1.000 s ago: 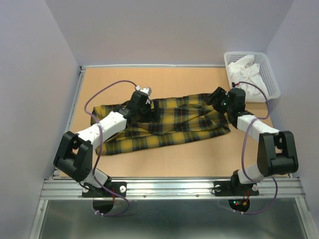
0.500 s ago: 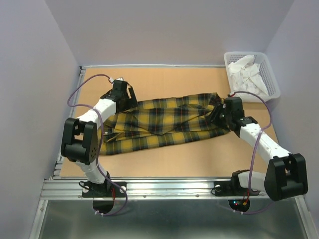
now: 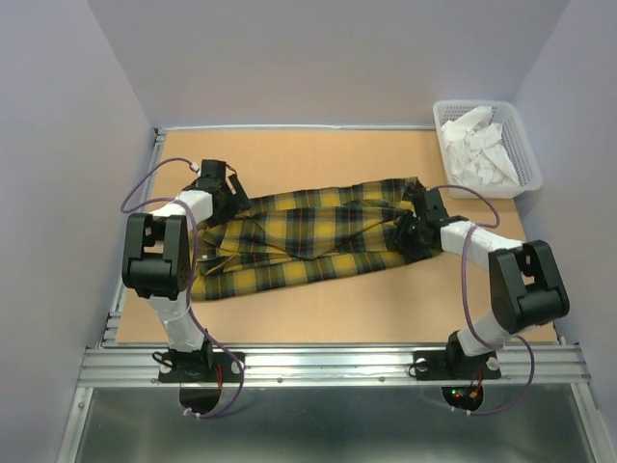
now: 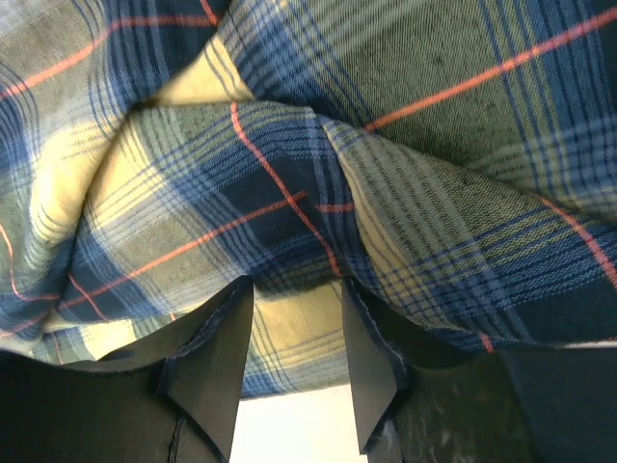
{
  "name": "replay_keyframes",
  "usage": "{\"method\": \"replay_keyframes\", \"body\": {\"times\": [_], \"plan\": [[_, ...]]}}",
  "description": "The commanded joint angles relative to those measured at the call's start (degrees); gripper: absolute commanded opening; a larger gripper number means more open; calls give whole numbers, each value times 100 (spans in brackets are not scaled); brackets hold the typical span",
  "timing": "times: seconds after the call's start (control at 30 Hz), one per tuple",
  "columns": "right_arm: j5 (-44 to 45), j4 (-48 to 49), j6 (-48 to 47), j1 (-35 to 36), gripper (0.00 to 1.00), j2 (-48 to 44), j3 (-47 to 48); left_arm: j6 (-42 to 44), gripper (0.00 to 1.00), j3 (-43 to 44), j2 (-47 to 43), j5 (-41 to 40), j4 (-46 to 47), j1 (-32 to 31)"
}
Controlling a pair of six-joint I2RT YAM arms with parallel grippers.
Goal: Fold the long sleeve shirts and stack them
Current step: Fold the shirt
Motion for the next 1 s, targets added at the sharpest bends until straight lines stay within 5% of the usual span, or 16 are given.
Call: {"method": "replay_keyframes", "body": {"times": [0.0, 0.13, 0.37, 0.57, 0.7, 0.97], "plan": [[274, 368, -281, 28, 47, 766, 555, -270, 91, -570, -172, 601, 33, 421], [687, 360, -933, 10, 47, 1715, 1644, -419, 91, -1123, -470, 1076, 112, 808], [118, 316, -1767, -25, 48, 3772, 4573, -1113, 90, -2751, -1726, 2209, 490, 861], [-490, 79, -1688, -25, 54, 4749, 6664, -1684, 90, -4103, -3308, 2570, 605, 89], [-561, 70, -1680, -16, 66, 4162, 6525, -1572, 94, -3973, -4379, 2422, 26, -246], [-622, 61, -1496, 89, 72, 1807, 3847, -535, 94, -2717, -5165, 1305, -1346, -255]]}}
